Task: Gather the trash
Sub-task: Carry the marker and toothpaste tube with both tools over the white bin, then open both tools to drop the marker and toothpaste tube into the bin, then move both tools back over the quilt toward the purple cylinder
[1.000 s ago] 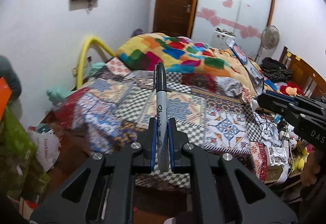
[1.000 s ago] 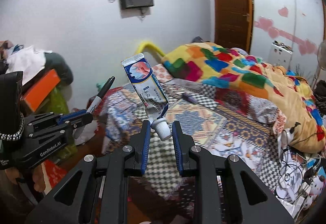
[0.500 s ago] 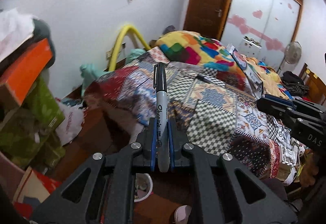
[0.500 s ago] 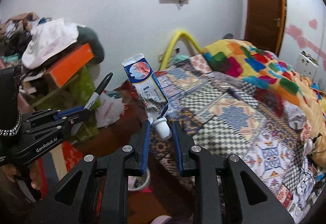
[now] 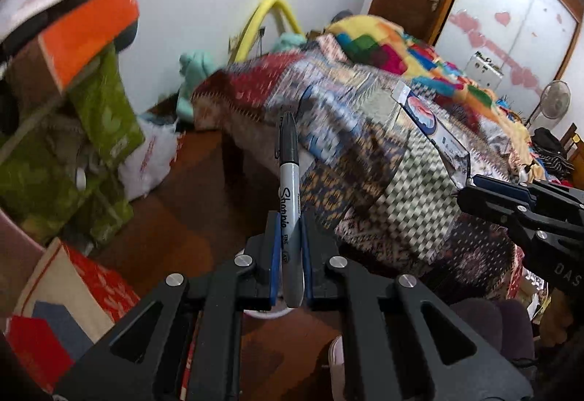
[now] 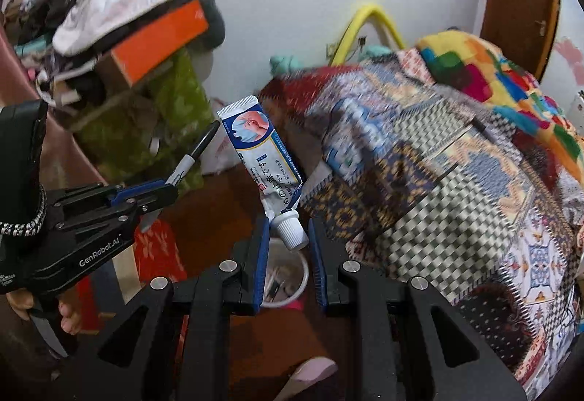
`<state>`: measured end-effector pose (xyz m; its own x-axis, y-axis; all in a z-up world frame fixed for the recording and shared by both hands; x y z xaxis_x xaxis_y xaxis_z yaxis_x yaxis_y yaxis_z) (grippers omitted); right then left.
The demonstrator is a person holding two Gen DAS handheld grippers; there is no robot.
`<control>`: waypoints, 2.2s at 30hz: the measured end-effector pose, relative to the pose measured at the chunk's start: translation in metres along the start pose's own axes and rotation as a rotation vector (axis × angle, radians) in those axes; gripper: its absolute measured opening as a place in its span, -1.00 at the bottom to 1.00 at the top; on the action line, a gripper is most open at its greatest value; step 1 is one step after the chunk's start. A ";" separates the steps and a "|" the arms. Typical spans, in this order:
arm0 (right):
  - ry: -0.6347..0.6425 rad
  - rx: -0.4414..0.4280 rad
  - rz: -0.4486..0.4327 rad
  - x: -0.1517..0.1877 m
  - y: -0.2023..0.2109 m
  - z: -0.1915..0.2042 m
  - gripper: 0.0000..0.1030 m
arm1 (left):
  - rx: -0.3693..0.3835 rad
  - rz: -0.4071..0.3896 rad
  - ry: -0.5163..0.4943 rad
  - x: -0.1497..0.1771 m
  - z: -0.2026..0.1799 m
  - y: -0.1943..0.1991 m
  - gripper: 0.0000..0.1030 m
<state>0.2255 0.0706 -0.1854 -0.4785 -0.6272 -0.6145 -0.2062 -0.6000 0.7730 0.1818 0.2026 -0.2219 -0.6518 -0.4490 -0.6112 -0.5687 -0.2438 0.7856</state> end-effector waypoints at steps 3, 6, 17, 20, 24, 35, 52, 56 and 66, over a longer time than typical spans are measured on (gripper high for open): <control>0.001 -0.007 0.058 0.012 -0.022 0.004 -0.62 | -0.010 0.054 0.016 0.017 0.009 -0.021 -0.82; 0.003 -0.010 0.120 0.025 -0.045 0.006 -0.62 | -0.011 0.127 0.045 0.039 0.018 -0.047 -0.82; -0.041 -0.049 0.349 0.067 -0.135 -0.002 -0.61 | -0.021 0.346 0.111 0.103 0.034 -0.118 -0.82; -0.063 -0.065 0.388 0.070 -0.152 -0.003 -0.61 | -0.023 0.391 0.121 0.112 0.036 -0.134 -0.82; -0.085 -0.109 0.392 0.065 -0.164 -0.003 -0.58 | -0.003 0.396 0.128 0.105 0.033 -0.145 -0.82; -0.130 -0.095 0.408 0.067 -0.158 -0.020 -0.23 | -0.075 0.405 0.113 0.099 0.044 -0.152 -0.24; -0.065 0.001 0.110 0.028 -0.028 -0.050 -0.23 | -0.084 0.141 -0.008 0.026 -0.017 -0.046 -0.24; -0.078 0.040 0.029 0.021 0.013 -0.070 -0.23 | -0.069 0.067 -0.049 0.002 -0.047 -0.024 -0.24; -0.147 0.153 -0.101 0.020 0.093 -0.143 -0.23 | 0.032 -0.064 -0.155 -0.056 -0.153 0.006 -0.24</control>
<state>0.3192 -0.0691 -0.1491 -0.5657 -0.4822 -0.6689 -0.3807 -0.5668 0.7306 0.2914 0.0948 -0.1686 -0.6818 -0.2952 -0.6693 -0.6254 -0.2394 0.7427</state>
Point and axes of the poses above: each gripper's, at about its wrist camera, not at the fingertips, and y roughly against the way its jaws point, z to its left, x to its underside, the point moved 9 cm from there along -y, roughly the way its jaws point, and after that the axes turned 6 degrees about -x, right-handed, at the moved point
